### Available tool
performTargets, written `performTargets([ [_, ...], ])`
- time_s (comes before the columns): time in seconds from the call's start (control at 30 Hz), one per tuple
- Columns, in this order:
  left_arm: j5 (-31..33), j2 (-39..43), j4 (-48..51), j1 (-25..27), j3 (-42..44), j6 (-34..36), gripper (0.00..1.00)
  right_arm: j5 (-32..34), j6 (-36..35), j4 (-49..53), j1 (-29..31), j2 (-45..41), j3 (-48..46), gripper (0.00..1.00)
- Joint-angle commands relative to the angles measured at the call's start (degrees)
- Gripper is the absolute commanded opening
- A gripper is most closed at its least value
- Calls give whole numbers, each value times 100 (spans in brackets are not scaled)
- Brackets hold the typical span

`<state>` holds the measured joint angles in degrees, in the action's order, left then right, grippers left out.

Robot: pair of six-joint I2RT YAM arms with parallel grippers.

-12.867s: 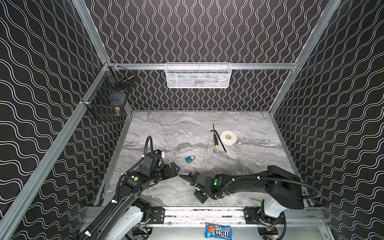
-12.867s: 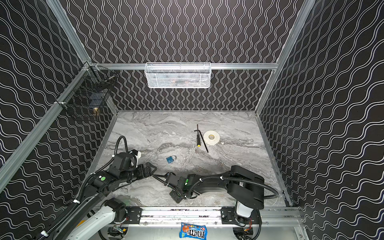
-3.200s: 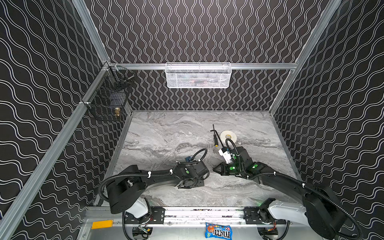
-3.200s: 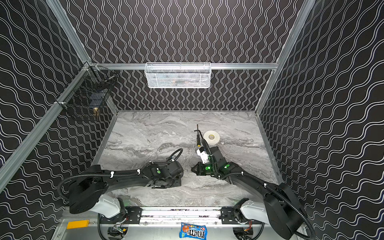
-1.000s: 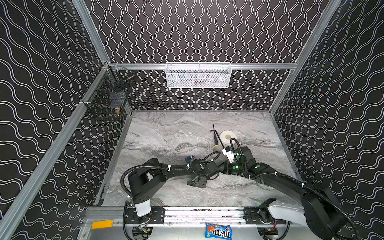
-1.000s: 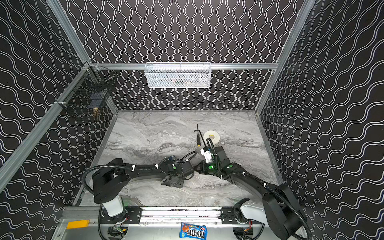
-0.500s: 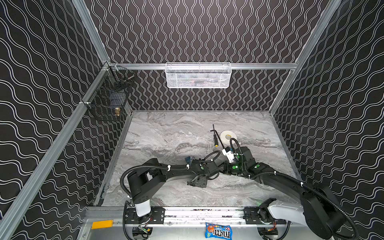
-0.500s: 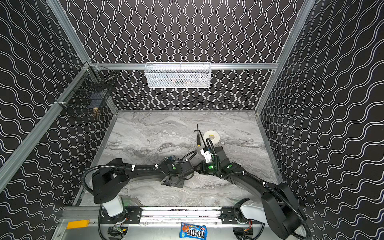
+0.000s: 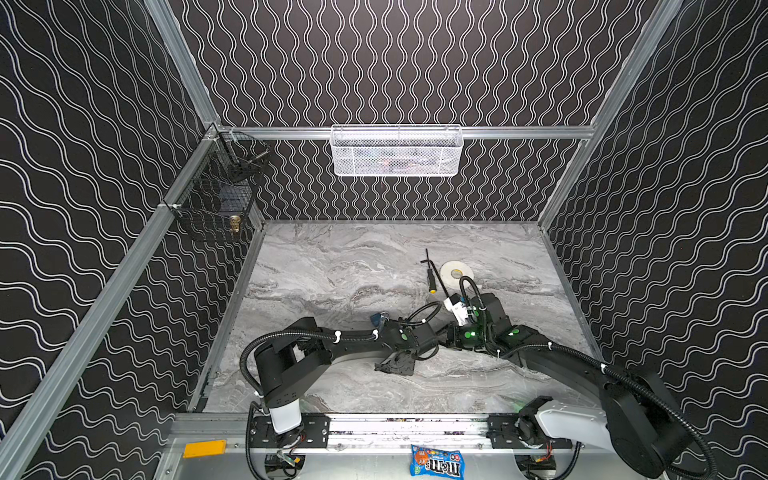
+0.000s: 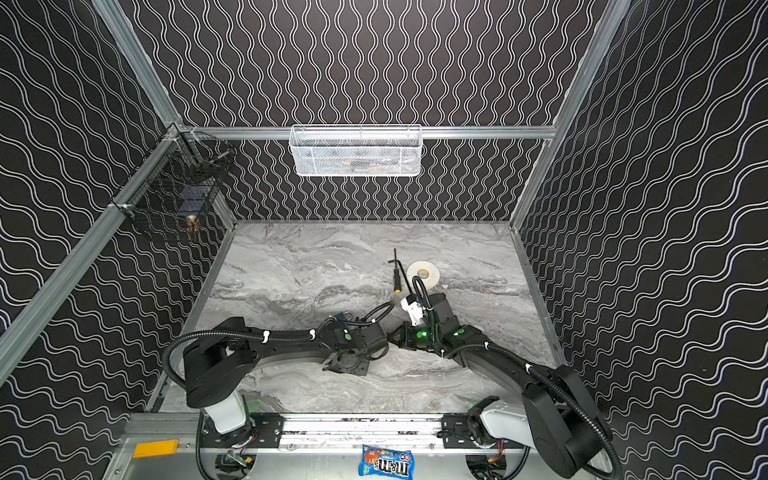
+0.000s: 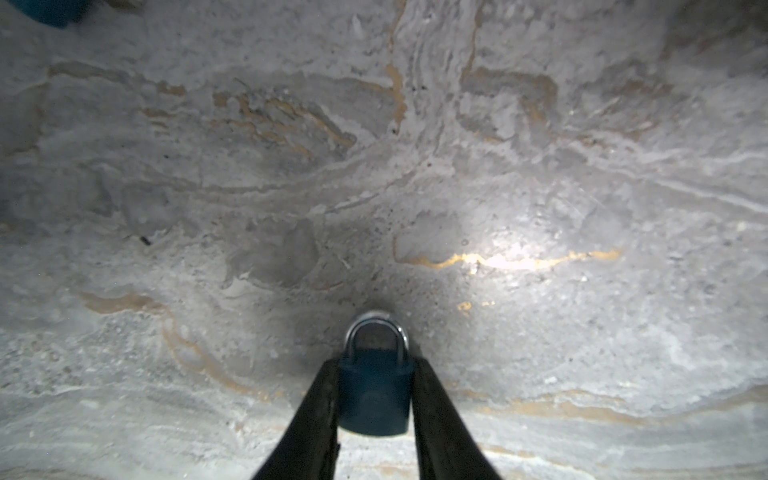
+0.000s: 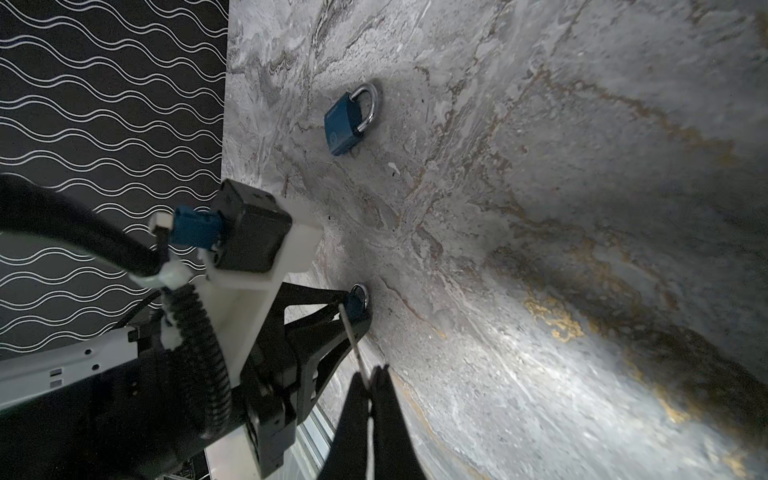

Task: Unlock with the key
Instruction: 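Lift the padlock with the left gripper while the right gripper brings the key closer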

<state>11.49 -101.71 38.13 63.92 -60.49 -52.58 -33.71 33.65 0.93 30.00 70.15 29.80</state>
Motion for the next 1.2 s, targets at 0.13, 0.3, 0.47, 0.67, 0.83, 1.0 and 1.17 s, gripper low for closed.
performTargets([
  [0.13, 82, 39, 222, -3, 60, -88, 28, -48, -11, -88, 6, 6, 51, 0],
  [0.3, 135, 133, 213, -3, 58, -144, 25, -34, -59, -1, 6, -25, 84, 0],
  [0.47, 306, 367, 212, -11, 73, -282, 22, -9, -84, 113, 6, -58, 133, 0],
  [0.67, 460, 829, 34, -130, 129, -537, 17, 68, 47, 219, 24, -192, 171, 0],
  [0.83, 412, 1390, -348, -501, 249, -749, 14, 325, 345, 88, 147, -394, 55, 0],
  [1.0, 355, 1824, -603, -897, 250, -968, 11, 799, 790, -247, 630, -478, -47, 0],
  [1.17, 434, 2098, -602, -1105, 136, -1245, 9, 1634, 1350, -877, 1462, -429, -154, 0],
])
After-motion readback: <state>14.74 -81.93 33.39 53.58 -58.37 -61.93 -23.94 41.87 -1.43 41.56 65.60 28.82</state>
